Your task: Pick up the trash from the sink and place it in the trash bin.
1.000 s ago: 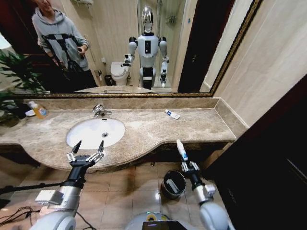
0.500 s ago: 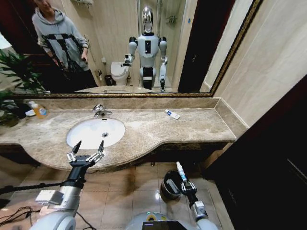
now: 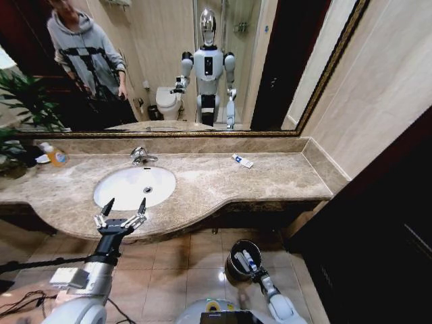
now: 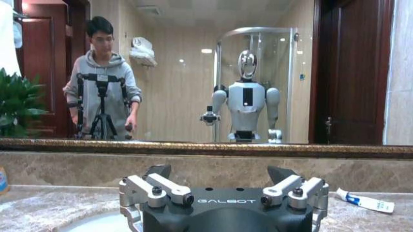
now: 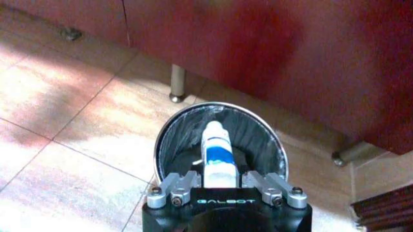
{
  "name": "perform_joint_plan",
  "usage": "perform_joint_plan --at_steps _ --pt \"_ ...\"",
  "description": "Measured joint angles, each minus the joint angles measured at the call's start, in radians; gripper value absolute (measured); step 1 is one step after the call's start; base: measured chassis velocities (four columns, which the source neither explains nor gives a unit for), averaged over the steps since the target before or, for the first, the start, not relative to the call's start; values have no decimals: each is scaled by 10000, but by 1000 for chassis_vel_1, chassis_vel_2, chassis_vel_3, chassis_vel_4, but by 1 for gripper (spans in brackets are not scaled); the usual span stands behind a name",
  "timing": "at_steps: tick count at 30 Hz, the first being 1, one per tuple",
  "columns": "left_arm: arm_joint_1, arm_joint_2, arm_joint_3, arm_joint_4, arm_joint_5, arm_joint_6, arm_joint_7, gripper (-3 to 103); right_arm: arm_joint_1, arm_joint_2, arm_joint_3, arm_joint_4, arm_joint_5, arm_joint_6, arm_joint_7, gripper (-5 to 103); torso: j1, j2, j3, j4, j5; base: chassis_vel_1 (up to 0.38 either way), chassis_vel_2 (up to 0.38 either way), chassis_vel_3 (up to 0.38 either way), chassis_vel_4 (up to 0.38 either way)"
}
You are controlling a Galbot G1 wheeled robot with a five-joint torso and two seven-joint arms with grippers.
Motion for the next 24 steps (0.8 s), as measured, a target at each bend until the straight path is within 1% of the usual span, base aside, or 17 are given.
perform_joint_plan --at_steps 1,3,5,6,8,9,14,15,16,18,19,22,23,24 --pt "0 -1 0 0 0 0 2 100 340 104 18 -443 -151 50 0 27 0 0 0 -1 -2 0 0 0 0" --pt "0 0 -1 0 0 0 -1 100 507 160 31 -665 -240 81 0 27 0 0 0 0 0 0 0 0 0" --pt "0 0 0 0 0 0 0 100 1140 337 91 -1560 -574 221 14 27 0 0 0 0 1 0 0 0 0" --pt "0 0 0 0 0 0 0 100 1140 337 91 -1560 -574 221 14 27 0 0 0 0 1 0 0 0 0" --pt "0 0 0 1 0 0 0 100 1729 520 145 -2626 -772 490 121 27 0 0 0 0 1 0 0 0 0" --pt "0 0 0 0 0 0 0 100 1858 557 152 -2862 -778 511 142 27 0 -1 0 0 3 0 0 0 0" --pt "0 0 0 0 0 0 0 100 2107 649 157 -3183 -766 376 156 27 0 0 0 0 0 0 0 0 0" --pt "0 0 0 0 0 0 0 100 2159 674 151 -3190 -773 320 172 24 -1 0 -1 0 0 0 0 0 0" --pt "0 0 0 0 0 0 0 100 2195 691 151 -3191 -791 273 191 24 -1 0 -1 0 -1 0 0 0 0" --pt "0 0 0 0 0 0 0 100 2243 709 151 -3197 -827 225 239 34 -1 0 -1 0 0 0 0 0 0" --pt "0 0 0 0 0 0 0 100 2243 709 151 -3197 -827 225 239 34 -1 0 -1 0 0 0 0 0 0" --pt "0 0 0 0 0 0 0 100 2264 699 162 -3166 -870 173 296 50 -1 0 -1 0 0 0 0 0 0" --pt "0 0 0 0 0 0 0 100 2264 699 162 -3166 -870 173 296 50 -1 0 -1 0 0 0 0 0 0" --pt "0 0 0 0 0 0 0 100 2251 680 166 -3137 -869 172 302 56 -1 0 -1 0 0 0 0 0 0"
